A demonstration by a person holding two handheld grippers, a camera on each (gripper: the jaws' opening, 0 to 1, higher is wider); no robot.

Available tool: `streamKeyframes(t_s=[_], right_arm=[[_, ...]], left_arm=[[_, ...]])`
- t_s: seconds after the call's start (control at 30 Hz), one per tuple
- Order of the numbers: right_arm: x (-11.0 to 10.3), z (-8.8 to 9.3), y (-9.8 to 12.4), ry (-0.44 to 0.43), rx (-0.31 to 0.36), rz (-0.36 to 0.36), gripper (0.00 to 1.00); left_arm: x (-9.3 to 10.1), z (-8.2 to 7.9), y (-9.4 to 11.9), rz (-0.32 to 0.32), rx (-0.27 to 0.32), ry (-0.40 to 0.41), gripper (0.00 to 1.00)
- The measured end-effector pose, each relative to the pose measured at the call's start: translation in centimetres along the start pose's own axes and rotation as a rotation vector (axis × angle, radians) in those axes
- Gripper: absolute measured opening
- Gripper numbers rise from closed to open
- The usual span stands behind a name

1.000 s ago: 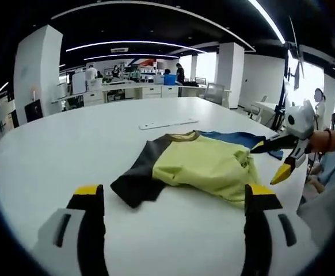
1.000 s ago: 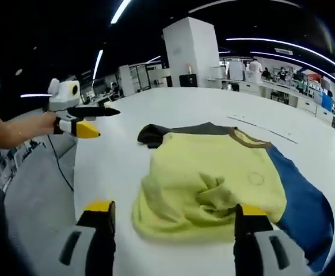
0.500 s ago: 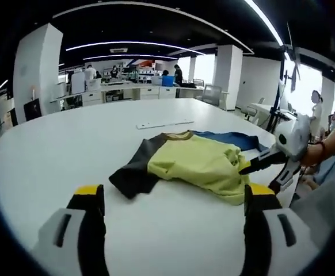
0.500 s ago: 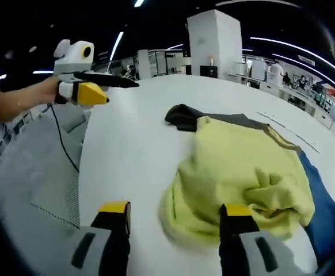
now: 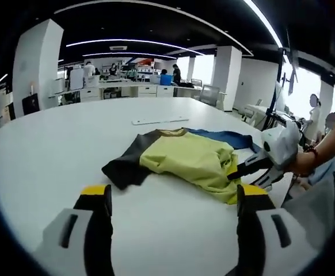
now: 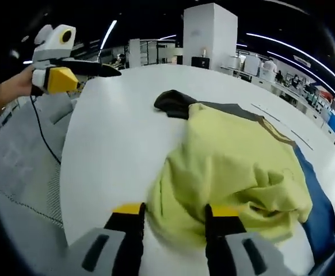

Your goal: Fold the garment on the visible template until the final outline fits inside the template.

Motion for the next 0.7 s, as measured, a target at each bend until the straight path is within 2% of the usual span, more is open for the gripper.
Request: streamKeyframes(t_s=[0.1,0.2,0.37,0.53,0.7], right_arm=[[0.3,-0.2,0.0,-0.005,0.01,0.012,0.31],[1.1,-0.3,0.2,-0.001,-0.008,0.031,0.21],[1.7,-1.6,0.7,0.006,0.011,0.022,0.02],[2.6,-3.7,1.5,0.025,0.034,0.022,0.0],[4.2,-6.8,2.3,-0.001,0.075,0.038,0.0]], left_arm=[[0.1,0.1,0.1,0.0,-0.006,-0.002,0.85],[0.0,0.2,0.2,-0.005,0.0,0.015,0.82],[0.1,0.4,0.2,-0.003,-0.006,0.019,0.81],[0.2,0.5,0.1,0.009,-0.005,0.018,0.79],[0.5,0.5,0.0,0.022,0.001,0.021,0.78]])
Point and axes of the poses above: the point that each gripper's makers call its tool centre point, and the gripper's own axes: y roughly backward along the fingers, x roughly to its right, z roughly out of its underside, the point moved 4 cm from there along y, roughly backward along the fingers, and after that the axes turned 11 degrees about x, right-handed, at the moved point
